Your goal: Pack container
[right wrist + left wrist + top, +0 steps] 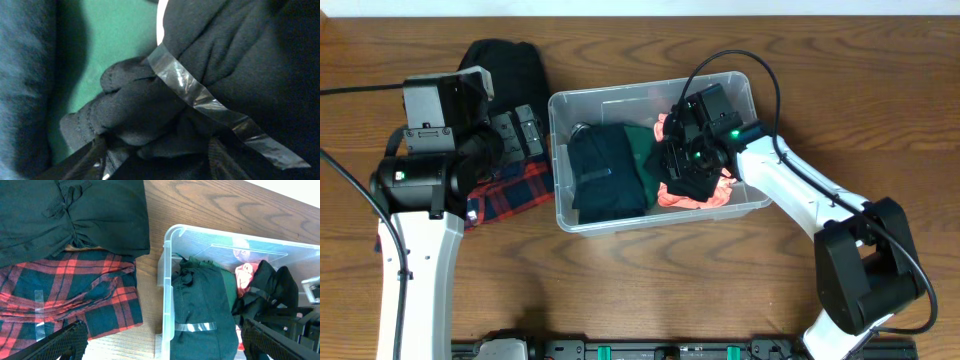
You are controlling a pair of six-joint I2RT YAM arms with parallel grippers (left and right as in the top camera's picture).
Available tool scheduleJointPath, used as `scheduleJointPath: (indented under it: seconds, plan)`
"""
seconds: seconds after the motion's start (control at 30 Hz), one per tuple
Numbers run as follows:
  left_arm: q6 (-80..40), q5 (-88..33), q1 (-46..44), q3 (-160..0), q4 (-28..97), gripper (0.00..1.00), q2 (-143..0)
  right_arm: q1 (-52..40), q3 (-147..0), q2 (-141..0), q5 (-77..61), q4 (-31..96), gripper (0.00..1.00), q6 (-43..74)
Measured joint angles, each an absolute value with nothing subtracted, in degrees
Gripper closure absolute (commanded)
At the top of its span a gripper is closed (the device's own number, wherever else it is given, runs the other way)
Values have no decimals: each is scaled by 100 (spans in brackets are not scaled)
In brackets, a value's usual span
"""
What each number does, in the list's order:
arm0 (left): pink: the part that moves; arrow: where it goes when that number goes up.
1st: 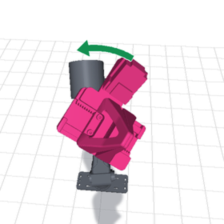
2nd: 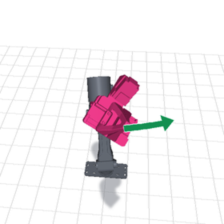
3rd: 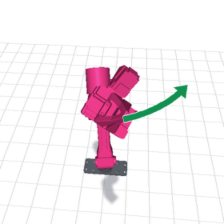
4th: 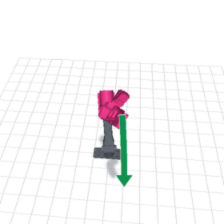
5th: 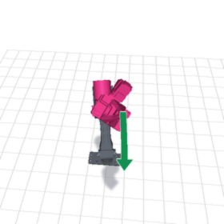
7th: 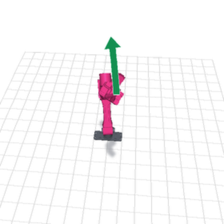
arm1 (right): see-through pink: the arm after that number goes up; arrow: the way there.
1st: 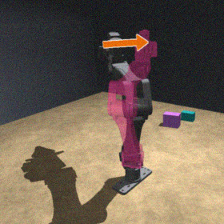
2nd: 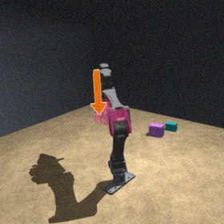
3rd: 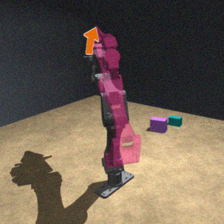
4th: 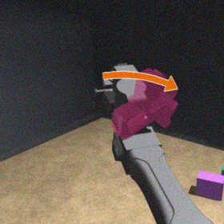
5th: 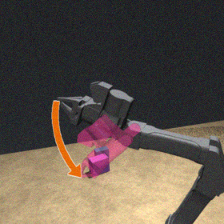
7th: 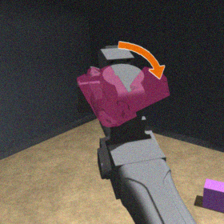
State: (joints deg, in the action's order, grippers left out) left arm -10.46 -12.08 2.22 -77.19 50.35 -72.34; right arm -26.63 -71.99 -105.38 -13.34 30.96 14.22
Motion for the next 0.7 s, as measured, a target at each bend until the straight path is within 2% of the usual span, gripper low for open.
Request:
scheduleJointPath:
  seconds: [0.17,0.23,0.47,0.7]
  plan:
    - [-1046,-1208,222,-7719,5035,2,-7234,-2530,-7196,-10259,-1118,3151,36,1450]
    - [-1046,-1208,222,-7719,5037,2,-7234,-2467,-7192,-9915,-902,3269,39,1468]
    - [-1046,-1208,222,-7719,5035,2,-7234,-2080,-7205,-8534,128,3677,40,1640]
    - [-1046,-1208,222,-7719,5035,2,-7234,-1573,-7220,-8851,513,4066,46,1706]
